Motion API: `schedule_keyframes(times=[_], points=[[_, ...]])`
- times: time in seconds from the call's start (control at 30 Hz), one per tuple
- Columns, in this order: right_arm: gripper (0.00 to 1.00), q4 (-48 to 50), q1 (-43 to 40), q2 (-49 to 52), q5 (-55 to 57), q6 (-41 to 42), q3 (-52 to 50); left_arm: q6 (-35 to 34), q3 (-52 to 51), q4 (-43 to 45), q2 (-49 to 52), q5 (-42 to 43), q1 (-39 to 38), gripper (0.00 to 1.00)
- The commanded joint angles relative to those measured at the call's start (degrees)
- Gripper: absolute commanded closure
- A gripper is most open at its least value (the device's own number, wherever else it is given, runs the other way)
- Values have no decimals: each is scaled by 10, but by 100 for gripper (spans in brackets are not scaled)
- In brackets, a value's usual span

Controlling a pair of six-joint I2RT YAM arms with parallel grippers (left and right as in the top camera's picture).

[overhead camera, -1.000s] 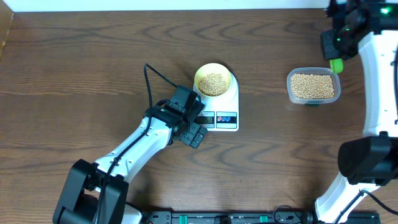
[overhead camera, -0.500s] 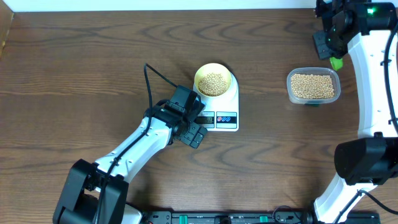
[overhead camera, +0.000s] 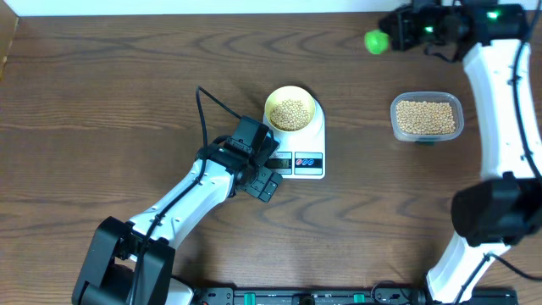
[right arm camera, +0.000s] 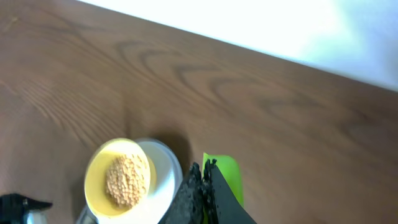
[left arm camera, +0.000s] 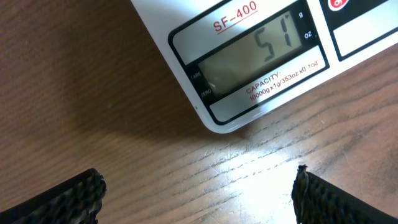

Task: Scoop item into bowl and weigh 50g on scale
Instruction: 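Carry the filled scoop left over the yellow bowl, then tilt the scoop with the right gripper to pour chickpeas into the bowl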

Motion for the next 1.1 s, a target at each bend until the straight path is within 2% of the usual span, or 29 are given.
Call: schedule_keyframes(times=[0.0, 0.17, 0.43, 0.7, 1.07], points=[[99, 39, 30, 50, -70, -26, -13, 5, -2, -2, 4, -1, 3, 2], [99, 96, 75, 88, -104, -75, -13, 5, -2, -2, 4, -1, 3, 2], [99, 51, 131, 101, -105, -201, -14, 5, -2, -2, 4, -1, 3, 2], [99, 29, 148, 101, -104, -201, -19, 5, -2, -2, 4, -1, 3, 2], [99, 23, 167, 101, -104, -201, -87, 5, -2, -4, 4, -1, 3, 2]])
